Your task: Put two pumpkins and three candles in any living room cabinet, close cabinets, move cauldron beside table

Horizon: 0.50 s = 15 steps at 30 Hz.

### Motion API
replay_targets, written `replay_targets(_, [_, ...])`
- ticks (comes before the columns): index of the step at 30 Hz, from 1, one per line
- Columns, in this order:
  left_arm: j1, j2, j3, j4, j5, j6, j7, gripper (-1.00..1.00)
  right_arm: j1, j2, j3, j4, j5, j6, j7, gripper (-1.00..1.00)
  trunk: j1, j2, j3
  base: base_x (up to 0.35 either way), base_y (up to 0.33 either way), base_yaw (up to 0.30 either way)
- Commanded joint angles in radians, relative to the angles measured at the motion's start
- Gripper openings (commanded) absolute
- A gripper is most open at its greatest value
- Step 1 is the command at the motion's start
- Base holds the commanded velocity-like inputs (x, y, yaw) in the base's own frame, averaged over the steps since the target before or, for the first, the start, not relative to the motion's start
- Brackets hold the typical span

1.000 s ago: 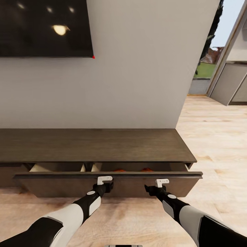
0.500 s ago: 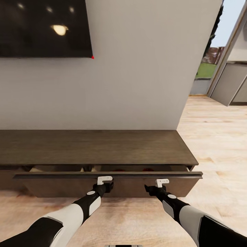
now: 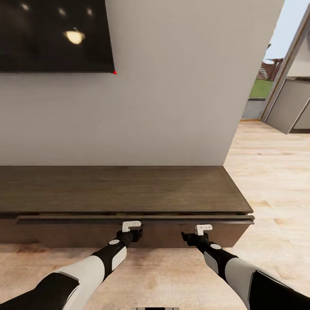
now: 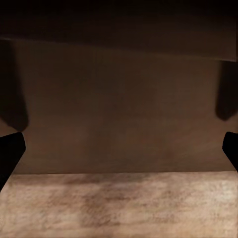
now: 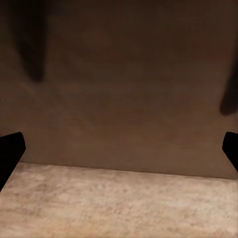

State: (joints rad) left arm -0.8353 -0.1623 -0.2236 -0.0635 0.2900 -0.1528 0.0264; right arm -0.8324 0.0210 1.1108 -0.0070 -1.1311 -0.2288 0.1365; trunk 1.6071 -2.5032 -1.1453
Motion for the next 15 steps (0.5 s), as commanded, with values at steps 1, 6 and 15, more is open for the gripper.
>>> replay_targets(1, [-0.001,0.0,-0.011,0.001,0.007,-0.004,0.003,1.0,-0.001,0.0,0.006,0.002,-0.01,-0.003,0.006,1.0,0.0,0.0,-0.001,0.042,0.0,0.0])
replay_targets(6, [-0.001,0.0,-0.011,0.001,0.008,-0.004,0.003,1.0,-0.001,0.0,0.006,0.002,-0.01,-0.003,0.006,1.0,0.0,0.0,-0.001,0.105,0.0,0.0])
replay_targets(15, [-0.001,0.0,-0.011,0.001,0.008,-0.004,0.003,1.0,-0.001,0.0,0.006,0.002,-0.011,-0.003,0.006,1.0,0.0,0.0,-0.001,0.008,0.0,0.0])
